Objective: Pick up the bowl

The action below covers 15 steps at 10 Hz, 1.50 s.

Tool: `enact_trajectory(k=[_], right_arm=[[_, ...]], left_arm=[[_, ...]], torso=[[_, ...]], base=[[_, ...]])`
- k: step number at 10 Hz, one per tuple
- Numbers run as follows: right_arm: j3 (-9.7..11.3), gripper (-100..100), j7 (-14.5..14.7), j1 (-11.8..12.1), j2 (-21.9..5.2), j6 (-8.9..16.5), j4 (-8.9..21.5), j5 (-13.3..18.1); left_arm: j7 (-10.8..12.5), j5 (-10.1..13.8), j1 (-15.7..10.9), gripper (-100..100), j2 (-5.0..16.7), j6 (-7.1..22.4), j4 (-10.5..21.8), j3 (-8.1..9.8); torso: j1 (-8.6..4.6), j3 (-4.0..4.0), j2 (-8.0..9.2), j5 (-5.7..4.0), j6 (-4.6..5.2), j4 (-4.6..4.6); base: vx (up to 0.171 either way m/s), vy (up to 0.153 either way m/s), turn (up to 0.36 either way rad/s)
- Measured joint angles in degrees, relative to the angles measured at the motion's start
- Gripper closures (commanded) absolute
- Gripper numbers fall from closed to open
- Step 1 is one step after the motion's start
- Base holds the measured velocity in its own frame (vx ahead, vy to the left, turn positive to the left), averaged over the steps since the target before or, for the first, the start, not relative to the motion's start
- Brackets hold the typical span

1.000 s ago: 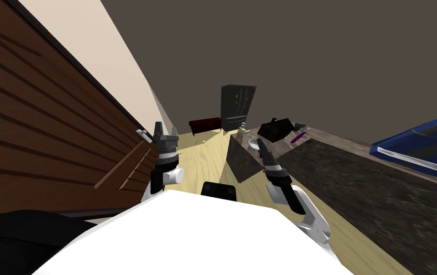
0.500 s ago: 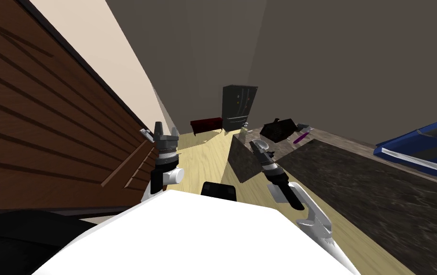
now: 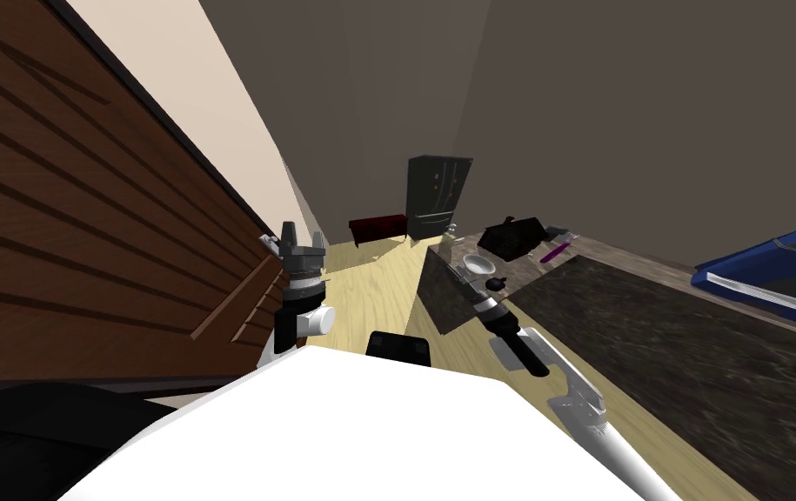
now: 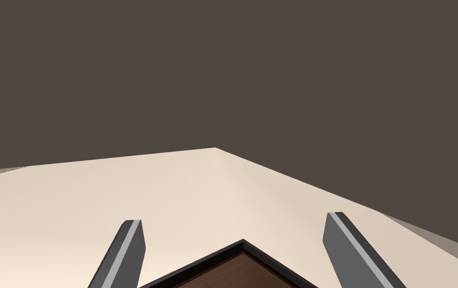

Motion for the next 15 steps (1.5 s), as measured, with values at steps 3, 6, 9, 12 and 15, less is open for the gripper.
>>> enact_trajectory(k=[3,6,9,12,15], right_arm=[[3.1,-100,2.5,-0.1,-5.3,1.3,2.2,2.3],[5.8,-100,4.2,-1.1,-9.7,2.6,4.2,4.0],[8.5,-100,6.2,-1.5,-14.4,3.5,6.5,6.0],[11.0,-100,7.8,-2.6,-19.2,5.1,8.2,7.6],[13.4,-100,10.1,-2.6,-23.9,5.8,10.3,9.7]], left_arm=[[0.0,0.0,0.0,0,0.0,0.0,0.0,0.00],[0.0,0.0,0.0,0,0.0,0.0,0.0,0.00],[0.0,0.0,0.0,0,0.0,0.0,0.0,0.00],[0.0,0.0,0.0,0,0.0,0.0,0.0,0.00],[0.0,0.0,0.0,0,0.0,0.0,0.0,0.00]], torso=[[-0.05,-0.03,-0.06,-0.01,0.01,-0.01],[-0.12,-0.03,-0.06,-0.02,0.01,-0.01],[-0.10,-0.05,-0.09,-0.02,0.01,-0.02],[-0.14,-0.04,-0.08,-0.03,0.01,-0.01],[-0.10,-0.05,-0.09,-0.02,0.01,-0.02]], base=[[0.024,0.034,0.009],[0.028,0.019,0.012],[0.032,0.019,0.009],[0.035,0.013,0.013],[0.035,0.020,0.010]])
